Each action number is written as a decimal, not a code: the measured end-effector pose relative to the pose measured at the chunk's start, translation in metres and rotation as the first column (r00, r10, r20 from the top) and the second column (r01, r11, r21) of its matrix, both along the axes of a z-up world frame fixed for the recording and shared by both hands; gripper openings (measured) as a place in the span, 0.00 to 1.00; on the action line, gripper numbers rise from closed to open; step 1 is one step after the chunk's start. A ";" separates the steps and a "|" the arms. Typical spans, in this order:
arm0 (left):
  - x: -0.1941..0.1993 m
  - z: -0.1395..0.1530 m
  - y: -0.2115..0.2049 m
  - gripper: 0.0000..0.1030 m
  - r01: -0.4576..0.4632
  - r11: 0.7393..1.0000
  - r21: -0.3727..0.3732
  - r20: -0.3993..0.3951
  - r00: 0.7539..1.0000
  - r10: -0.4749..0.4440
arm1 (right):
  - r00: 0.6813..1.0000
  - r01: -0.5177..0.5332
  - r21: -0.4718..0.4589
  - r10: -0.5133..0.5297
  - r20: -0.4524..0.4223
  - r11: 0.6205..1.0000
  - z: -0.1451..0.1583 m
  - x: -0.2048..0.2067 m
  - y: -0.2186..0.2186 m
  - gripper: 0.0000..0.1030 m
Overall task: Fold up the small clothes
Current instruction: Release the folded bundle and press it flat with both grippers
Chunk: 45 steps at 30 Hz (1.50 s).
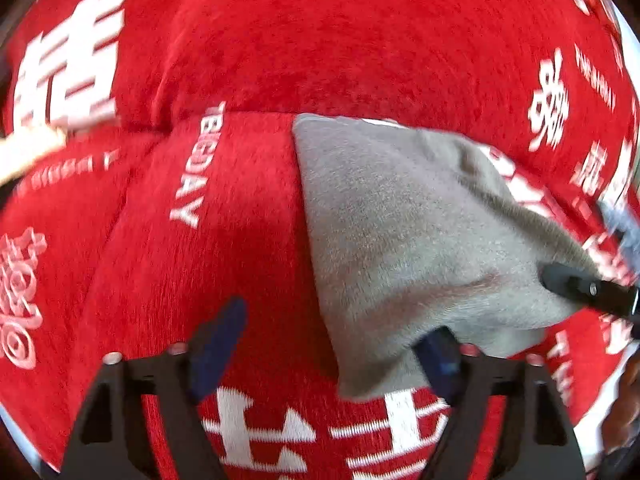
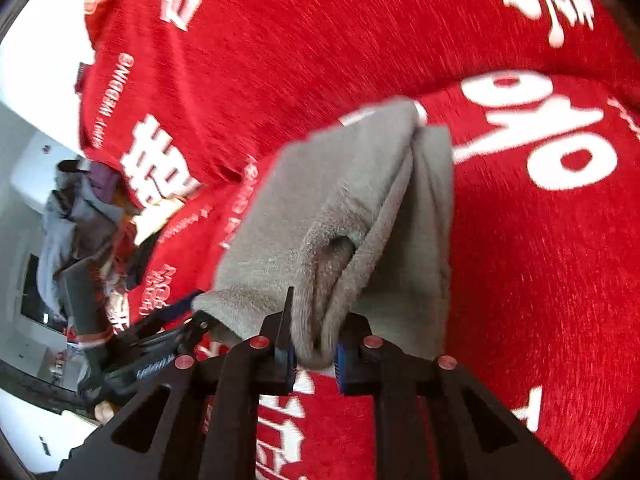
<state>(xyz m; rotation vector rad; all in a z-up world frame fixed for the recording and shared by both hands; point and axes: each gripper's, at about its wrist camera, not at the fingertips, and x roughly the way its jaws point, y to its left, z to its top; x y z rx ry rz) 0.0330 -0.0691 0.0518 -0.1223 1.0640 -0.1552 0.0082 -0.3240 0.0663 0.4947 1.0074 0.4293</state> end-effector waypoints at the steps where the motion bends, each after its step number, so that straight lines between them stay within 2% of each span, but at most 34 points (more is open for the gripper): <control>1: -0.003 -0.002 0.002 0.76 0.001 1.000 0.013 0.000 1.000 -0.001 | 1.000 0.006 -0.009 -0.006 -0.002 1.000 -0.002 -0.003 0.001 0.15; 3: -0.011 -0.015 -0.001 0.76 0.032 0.997 0.067 -0.022 0.999 -0.031 | 0.998 0.034 -0.058 -0.037 -0.050 0.998 -0.024 -0.005 0.000 0.15; 5: -0.018 -0.032 -0.006 0.76 0.069 0.992 0.104 -0.079 0.995 -0.061 | 0.991 0.064 -0.098 -0.074 -0.107 0.993 -0.051 -0.004 -0.005 0.15; 6: -0.022 -0.036 -0.006 0.76 0.079 0.991 0.106 -0.088 0.994 -0.070 | 0.990 0.081 -0.060 -0.087 -0.107 0.995 -0.057 -0.006 -0.011 0.15; 7: -0.026 -0.032 -0.002 0.76 0.076 0.992 0.098 -0.074 0.995 -0.069 | 0.989 0.099 -0.018 -0.101 -0.107 0.995 -0.056 -0.009 -0.017 0.21; 9: -0.031 -0.020 0.001 0.76 0.086 0.993 0.078 -0.066 0.995 -0.081 | 0.986 0.120 -0.011 -0.120 -0.113 0.993 -0.045 -0.013 -0.023 0.26; 11: -0.039 0.006 0.009 0.76 0.103 0.994 0.031 -0.017 0.995 -0.102 | 0.992 0.118 -0.089 -0.122 -0.037 0.989 -0.020 -0.018 -0.022 0.28; 13: -0.042 0.026 0.012 0.78 0.109 0.994 0.014 0.040 0.993 -0.109 | 0.993 0.111 -0.171 -0.102 0.061 0.979 0.005 -0.020 -0.015 0.46; 15: -0.034 0.040 0.010 0.93 0.086 0.996 0.018 0.087 0.992 -0.087 | 0.989 0.097 -0.189 -0.074 0.125 0.977 0.021 -0.014 -0.006 0.57; 16: -0.026 0.045 0.008 0.93 0.062 0.998 0.023 0.111 0.992 -0.064 | 0.987 0.083 -0.192 -0.054 0.149 0.978 0.025 -0.007 0.003 0.58; 18: 0.001 0.040 -0.001 0.93 0.009 0.998 0.055 0.103 0.995 -0.015 | 0.987 0.049 -0.230 -0.013 0.158 0.972 0.023 0.011 0.020 0.58; 20: 0.021 0.029 -0.010 0.93 -0.019 0.997 0.079 0.064 0.998 0.014 | 0.993 0.056 -0.346 -0.018 0.112 0.937 0.006 0.031 0.032 0.55; 21: 0.029 0.020 -0.015 0.93 -0.030 0.995 0.099 0.045 0.999 0.026 | 0.996 0.055 -0.372 -0.023 0.090 0.927 -0.004 0.038 0.032 0.31; 22: 0.037 0.008 -0.018 0.93 -0.041 0.991 0.124 0.014 0.999 0.039 | 0.998 0.043 -0.383 -0.024 0.052 0.923 -0.017 0.044 0.027 0.18; 23: 0.040 -0.002 -0.019 0.93 -0.042 0.992 0.122 -0.009 0.999 0.044 | 0.999 0.048 -0.366 -0.038 0.034 0.929 -0.026 0.046 0.021 0.17; 25: 0.038 -0.015 -0.020 0.93 -0.043 0.995 0.087 -0.042 0.998 0.047 | 0.996 0.089 -0.258 -0.081 0.040 0.962 -0.031 0.038 -0.004 0.13; 27: 0.032 -0.018 -0.025 0.93 -0.031 0.996 0.080 -0.038 0.999 0.034 | 0.995 0.098 -0.226 -0.090 0.045 0.969 -0.033 0.033 -0.017 0.12; 30: 0.030 -0.009 -0.035 0.93 0.013 0.986 0.164 -0.018 1.000 -0.010 | 0.996 0.087 -0.235 -0.079 0.044 0.968 -0.029 0.031 -0.013 0.15; 31: 0.031 -0.003 -0.034 0.93 0.016 0.987 0.157 -0.018 1.000 -0.013 | 0.995 0.095 -0.241 -0.086 0.049 0.966 -0.025 0.031 -0.011 0.20; 32: 0.032 0.008 -0.029 0.93 0.006 0.993 0.117 0.003 1.000 -0.006 | 0.993 0.107 -0.264 -0.089 0.077 0.959 -0.016 0.029 -0.007 0.23; 33: 0.033 0.016 -0.026 0.93 -0.008 0.996 0.088 0.026 1.000 0.006 | 0.988 0.116 -0.310 -0.078 0.132 0.944 -0.003 0.027 -0.001 0.29; 34: 0.035 0.024 -0.025 0.93 -0.024 0.998 0.065 0.047 0.999 0.021 | 0.984 0.113 -0.332 -0.061 0.165 0.936 0.003 0.028 0.007 0.38; 36: 0.044 0.026 -0.030 0.93 -0.020 0.998 0.061 0.040 0.999 0.017 | 0.980 0.071 -0.338 -0.001 0.201 0.938 0.016 0.036 0.022 0.54; 37: 0.050 0.021 -0.035 0.93 -0.012 0.997 0.080 0.026 1.000 0.010 | 0.979 0.039 -0.333 0.030 0.201 0.942 0.018 0.042 0.029 0.56; 40: 0.067 -0.013 -0.048 0.93 0.000 0.989 0.148 -0.072 0.997 0.011 | 0.989 -0.051 -0.327 0.094 0.117 0.944 -0.005 0.075 0.043 0.56; 41: 0.067 -0.019 -0.047 0.94 -0.012 0.992 0.129 -0.086 0.996 0.023 | 0.994 -0.046 -0.350 0.077 0.075 0.936 -0.019 0.084 0.038 0.54; 42: 0.066 -0.021 -0.044 0.95 -0.028 0.995 0.094 -0.086 0.996 0.037 | 0.998 -0.035 -0.354 0.051 0.036 0.934 -0.034 0.092 0.028 0.45; 43: 0.066 -0.022 -0.041 0.95 -0.031 0.997 0.072 -0.094 0.995 0.038 | 0.998 -0.024 -0.288 0.040 0.051 0.957 -0.042 0.093 0.013 0.37; 44: 0.066 -0.023 -0.039 0.97 -0.032 0.998 0.062 -0.098 0.994 0.038 | 0.998 -0.014 -0.234 0.028 0.059 0.972 -0.043 0.092 0.002 0.31; 45: 0.067 -0.024 -0.037 0.99 -0.028 0.998 0.059 -0.098 0.995 0.033 | 0.999 -0.006 -0.201 0.015 0.042 0.980 -0.044 0.091 -0.008 0.29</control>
